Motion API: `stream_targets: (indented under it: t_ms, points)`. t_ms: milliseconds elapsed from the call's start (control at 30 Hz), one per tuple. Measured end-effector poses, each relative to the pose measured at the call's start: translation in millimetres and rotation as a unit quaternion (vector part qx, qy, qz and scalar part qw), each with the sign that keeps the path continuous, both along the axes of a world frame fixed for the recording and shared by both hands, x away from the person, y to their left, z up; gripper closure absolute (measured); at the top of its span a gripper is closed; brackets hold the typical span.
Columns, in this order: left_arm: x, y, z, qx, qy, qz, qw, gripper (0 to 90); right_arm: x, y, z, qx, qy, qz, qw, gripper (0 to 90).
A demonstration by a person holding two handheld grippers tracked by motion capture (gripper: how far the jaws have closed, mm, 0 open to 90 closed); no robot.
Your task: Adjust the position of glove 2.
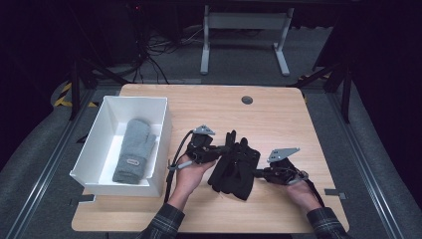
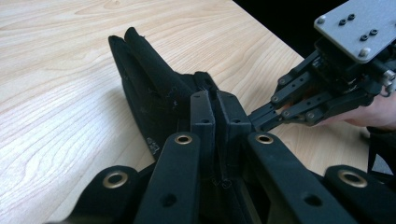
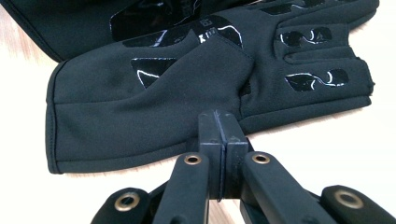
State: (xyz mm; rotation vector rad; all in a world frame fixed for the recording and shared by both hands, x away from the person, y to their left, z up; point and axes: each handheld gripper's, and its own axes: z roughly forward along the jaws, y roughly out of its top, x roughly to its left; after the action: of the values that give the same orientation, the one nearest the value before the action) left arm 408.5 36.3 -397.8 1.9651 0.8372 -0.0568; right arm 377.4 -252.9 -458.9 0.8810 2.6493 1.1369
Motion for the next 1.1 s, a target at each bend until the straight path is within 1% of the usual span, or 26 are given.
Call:
stream_targets:
  t_ms: [200, 400, 600, 667, 767, 900, 1000, 1067, 1100]
  points:
    - [2.6, -6.5, -1.2, 0.001, 0.001, -0.004, 1.0000, 86.9, 2.7, 9.1, -1.1, 0.001, 0.000, 0.007, 1.0000, 90.0]
    - [3.0, -14.2, -2.9, 0.009, 0.002, -0.011, 0.9999, 86.9, 4.8, 18.6, -1.7, 0.000, -0.002, 0.015, 0.9999, 90.0]
    - [1.7, -22.6, -7.7, 0.017, 0.004, -0.022, 0.9996, 86.9, 6.0, 25.0, -2.0, 0.001, -0.003, 0.018, 0.9998, 90.0]
    - [1.3, -26.0, -10.6, 0.023, 0.008, -0.028, 0.9993, 86.9, 6.4, 27.4, -2.2, 0.001, -0.003, 0.021, 0.9998, 90.0]
    - [0.5, -30.1, -14.6, 0.027, 0.012, -0.032, 0.9991, 86.9, 6.8, 30.5, -2.7, 0.002, -0.004, 0.024, 0.9997, 90.0]
    - [-1.0, -36.0, -18.7, 0.031, 0.011, -0.042, 0.9986, 86.3, 6.7, 31.2, -2.7, 0.001, -0.005, 0.024, 0.9997, 90.0]
    - [-1.1, -36.5, -18.7, 0.028, 0.010, -0.047, 0.9985, 85.2, 6.5, 30.9, -2.4, 0.001, -0.005, 0.024, 0.9997, 90.0]
    - [-1.7, -34.8, -16.5, 0.013, 0.010, -0.052, 0.9985, 81.7, 5.4, 27.3, -0.3, -0.003, -0.011, 0.019, 0.9998, 90.0]
    - [-2.1, -34.3, -15.6, 0.010, 0.009, -0.054, 0.9984, 79.0, 5.1, 23.5, 1.1, -0.002, -0.012, 0.014, 0.9998, 89.1]
